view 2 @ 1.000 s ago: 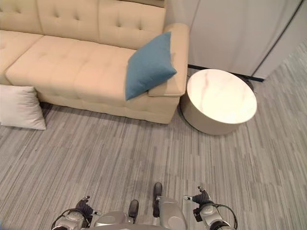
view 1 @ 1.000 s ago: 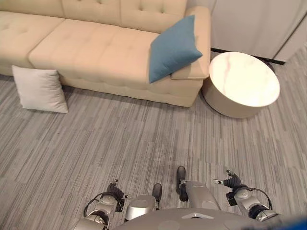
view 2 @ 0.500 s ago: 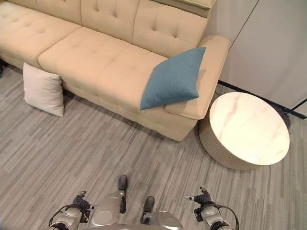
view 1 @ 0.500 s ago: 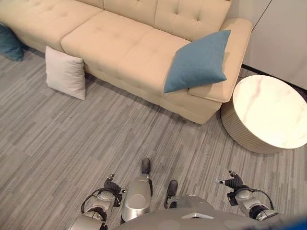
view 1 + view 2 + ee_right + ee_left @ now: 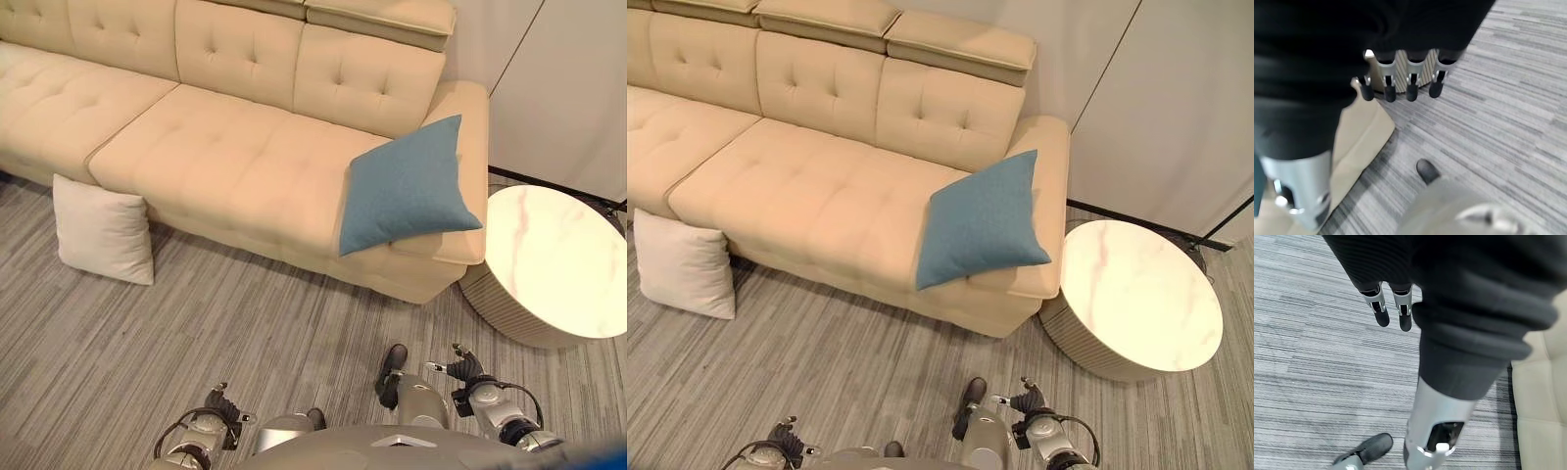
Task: Pick up all the scattered cushions and arrange them neatly on the sofa.
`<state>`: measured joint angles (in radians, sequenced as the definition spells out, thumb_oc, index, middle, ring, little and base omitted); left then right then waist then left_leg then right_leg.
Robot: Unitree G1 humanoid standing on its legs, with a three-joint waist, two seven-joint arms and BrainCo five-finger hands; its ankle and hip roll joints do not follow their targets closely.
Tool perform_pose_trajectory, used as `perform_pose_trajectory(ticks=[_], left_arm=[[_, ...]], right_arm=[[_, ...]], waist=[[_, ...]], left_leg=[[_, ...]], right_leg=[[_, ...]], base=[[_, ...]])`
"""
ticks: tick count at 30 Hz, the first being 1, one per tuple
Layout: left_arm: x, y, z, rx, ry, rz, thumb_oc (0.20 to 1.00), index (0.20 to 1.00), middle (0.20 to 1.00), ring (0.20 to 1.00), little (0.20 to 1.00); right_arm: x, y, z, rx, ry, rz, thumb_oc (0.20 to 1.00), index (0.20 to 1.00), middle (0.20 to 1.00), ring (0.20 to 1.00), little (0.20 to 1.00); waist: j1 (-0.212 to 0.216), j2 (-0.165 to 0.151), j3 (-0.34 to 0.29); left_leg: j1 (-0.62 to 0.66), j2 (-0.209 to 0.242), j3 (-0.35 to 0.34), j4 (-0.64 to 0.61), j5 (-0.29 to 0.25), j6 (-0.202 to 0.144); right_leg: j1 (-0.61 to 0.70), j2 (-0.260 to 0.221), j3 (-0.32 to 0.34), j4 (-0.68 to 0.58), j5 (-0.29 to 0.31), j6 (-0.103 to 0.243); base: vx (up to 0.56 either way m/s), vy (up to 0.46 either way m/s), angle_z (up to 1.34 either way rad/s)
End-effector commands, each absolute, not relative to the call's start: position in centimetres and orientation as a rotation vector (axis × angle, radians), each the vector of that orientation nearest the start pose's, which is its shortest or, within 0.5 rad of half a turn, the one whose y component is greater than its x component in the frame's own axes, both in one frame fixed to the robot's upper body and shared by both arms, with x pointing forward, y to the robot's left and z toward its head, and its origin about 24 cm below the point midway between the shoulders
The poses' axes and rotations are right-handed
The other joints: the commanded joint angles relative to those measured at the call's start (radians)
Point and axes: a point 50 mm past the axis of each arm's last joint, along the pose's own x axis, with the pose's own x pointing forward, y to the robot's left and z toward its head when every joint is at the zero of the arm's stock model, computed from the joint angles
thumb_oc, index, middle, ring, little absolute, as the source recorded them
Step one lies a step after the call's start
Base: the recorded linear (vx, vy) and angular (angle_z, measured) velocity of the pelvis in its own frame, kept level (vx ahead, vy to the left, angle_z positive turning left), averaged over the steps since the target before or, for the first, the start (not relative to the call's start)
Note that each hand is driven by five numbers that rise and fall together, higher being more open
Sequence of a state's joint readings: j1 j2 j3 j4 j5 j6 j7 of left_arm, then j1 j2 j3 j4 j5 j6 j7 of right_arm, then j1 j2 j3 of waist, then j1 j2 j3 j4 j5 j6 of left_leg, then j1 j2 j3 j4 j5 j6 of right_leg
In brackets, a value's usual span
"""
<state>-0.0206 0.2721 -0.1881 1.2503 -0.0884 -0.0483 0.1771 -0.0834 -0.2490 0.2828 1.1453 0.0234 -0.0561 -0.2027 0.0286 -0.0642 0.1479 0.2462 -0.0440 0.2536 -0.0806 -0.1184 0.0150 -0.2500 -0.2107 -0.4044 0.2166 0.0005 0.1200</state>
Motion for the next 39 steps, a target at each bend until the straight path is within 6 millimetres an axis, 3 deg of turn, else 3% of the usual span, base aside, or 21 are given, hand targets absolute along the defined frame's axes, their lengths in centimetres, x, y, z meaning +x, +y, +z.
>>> perform_pose_trajectory(ticks=[1,2,3,6,10,15,17,22,24,25,26,30,35,39], left_arm=[[11.3,24.2,-15.4,0.39,1.125,0.176,1.0,1.0,1.0,1.0,1.0],[11.4,24.0,-15.4,0.384,1.119,0.168,1.0,1.0,1.0,1.0,1.0],[12.1,23.6,-15.2,0.379,1.097,0.158,1.0,1.0,1.0,1.0,1.0],[13.1,23.1,-15.0,0.353,1.065,0.156,1.0,1.0,1.0,1.0,1.0],[13.6,22.7,-15.0,0.352,1.056,0.138,1.0,1.0,1.0,1.0,1.0],[13.7,23.0,-14.8,0.347,1.051,0.159,1.0,1.0,1.0,1.0,1.0],[13.1,23.1,-15.0,0.334,1.073,0.175,1.0,1.0,1.0,1.0,1.0],[12.0,24.8,-15.0,0.351,1.109,0.216,1.0,1.0,1.0,1.0,1.0],[12.1,25.5,-14.7,0.354,1.1,0.24,1.0,1.0,1.0,1.0,1.0],[12.1,25.5,-14.7,0.354,1.099,0.24,1.0,1.0,1.0,1.0,1.0],[12.2,26.0,-14.6,0.376,1.098,0.245,1.0,1.0,1.0,1.0,1.0],[12.5,25.8,-14.5,0.378,1.089,0.232,1.0,1.0,1.0,1.0,1.0],[12.5,25.1,-14.7,0.385,1.087,0.195,1.0,1.0,1.0,1.0,1.0],[12.7,24.5,-14.8,0.364,1.078,0.184,1.0,1.0,1.0,1.0,1.0]], right_arm=[[15.7,-24.3,-13.4,-0.531,0.939,-0.116,1.0,1.0,1.0,1.0,1.0],[15.4,-24.5,-13.5,-0.524,0.947,-0.124,1.0,1.0,1.0,1.0,1.0],[15.4,-24.6,-13.4,-0.514,0.942,-0.136,1.0,1.0,1.0,1.0,1.0],[15.3,-24.8,-13.4,-0.504,0.947,-0.149,1.0,1.0,1.0,1.0,1.0],[15.1,-25.0,-13.5,-0.511,0.954,-0.155,1.0,1.0,1.0,1.0,1.0],[15.1,-24.7,-13.6,-0.52,0.957,-0.145,1.0,1.0,1.0,1.0,1.0],[14.7,-24.6,-13.8,-0.517,0.974,-0.139,1.0,1.0,1.0,1.0,1.0],[14.7,-23.6,-14.0,-0.496,0.975,-0.116,1.0,1.0,1.0,1.0,1.0],[15.3,-23.4,-13.8,-0.489,0.957,-0.112,1.0,1.0,1.0,1.0,1.0],[15.4,-23.4,-13.8,-0.489,0.957,-0.112,1.0,1.0,1.0,1.0,1.0],[15.9,-23.2,-13.6,-0.489,0.939,-0.106,1.0,1.0,1.0,1.0,1.0],[15.5,-23.6,-13.7,-0.494,0.951,-0.114,1.0,1.0,1.0,1.0,1.0],[14.7,-24.2,-13.9,-0.492,0.969,-0.132,1.0,1.0,1.0,1.0,1.0],[14.2,-25.0,-13.8,-0.491,0.974,-0.154,1.0,1.0,1.0,1.0,1.0]], waist=[[0.002,-0.004,0.014],[-0.001,-0.005,0.01],[-0.005,-0.009,0.014],[0.004,-0.013,0.03],[0.015,-0.037,0.041],[0.048,-0.028,0.062],[0.055,-0.025,0.049],[0.077,-0.041,0.021],[0.079,-0.035,0.034],[0.081,-0.035,0.034],[0.073,-0.024,0.048],[0.047,-0.027,0.055],[0.014,-0.032,0.053],[0.01,-0.043,0.053]], left_leg=[[-0.077,0.044,-0.122,0.138,-0.065,-0.031],[-0.087,0.056,-0.119,0.17,-0.06,-0.045],[-0.128,0.079,-0.116,0.28,-0.033,-0.069],[-0.206,0.092,-0.146,0.42,0.023,-0.091],[-0.298,0.072,-0.156,0.334,-0.009,-0.069],[-0.385,0.105,-0.18,0.216,0.118,-0.092],[-0.359,0.095,-0.189,0.185,0.111,-0.086],[-0.296,0.045,-0.178,0.167,0.063,-0.037],[-0.279,0.04,-0.167,0.162,0.051,-0.011],[-0.279,0.04,-0.166,0.161,0.051,-0.011],[-0.241,0.037,-0.152,0.126,0.046,0.003],[-0.198,0.004,-0.181,0.1,0.036,0.009],[-0.181,-0.021,-0.218,0.124,0.01,-0.006],[-0.226,-0.033,-0.228,0.293,-0.025,-0.044]], right_leg=[[0.174,0.054,0.026,-0.163,0.063,0.015],[0.192,0.068,0.028,-0.181,0.057,0.007],[0.228,0.094,0.035,-0.212,0.044,-0.012],[0.266,0.118,0.055,-0.239,0.021,-0.043],[0.299,0.113,0.069,-0.272,0.006,-0.033],[0.339,0.139,0.106,-0.271,-0.03,-0.035],[0.352,0.142,0.113,-0.264,-0.04,-0.033],[0.326,0.081,0.139,-0.137,-0.054,0.008],[0.259,0.054,0.141,-0.011,-0.024,0.031],[0.257,0.054,0.143,-0.008,-0.026,0.031],[0.19,0.047,0.105,0.059,0.0,0.035],[0.147,0.122,0.125,-0.037,-0.003,0.011],[0.168,0.159,0.169,-0.134,0.008,-0.004],[0.239,0.168,0.188,-0.215,0.017,-0.027]], base=[[0.16,-0.178,0.22],[0.17,-0.279,0.17],[0.13,-0.251,0.07],[0.07,-0.149,-0.16],[0.1,-0.005,-0.27],[0.13,0.102,-0.03],[0.2,0.204,-0.23],[0.18,0.288,-0.22],[0.07,0.231,-0.17],[0.1,0.23,-0.26],[0.12,0.197,-0.31],[0.15,0.078,-0.05],[0.14,-0.03,0.57],[0.1,-0.031,0.44]])
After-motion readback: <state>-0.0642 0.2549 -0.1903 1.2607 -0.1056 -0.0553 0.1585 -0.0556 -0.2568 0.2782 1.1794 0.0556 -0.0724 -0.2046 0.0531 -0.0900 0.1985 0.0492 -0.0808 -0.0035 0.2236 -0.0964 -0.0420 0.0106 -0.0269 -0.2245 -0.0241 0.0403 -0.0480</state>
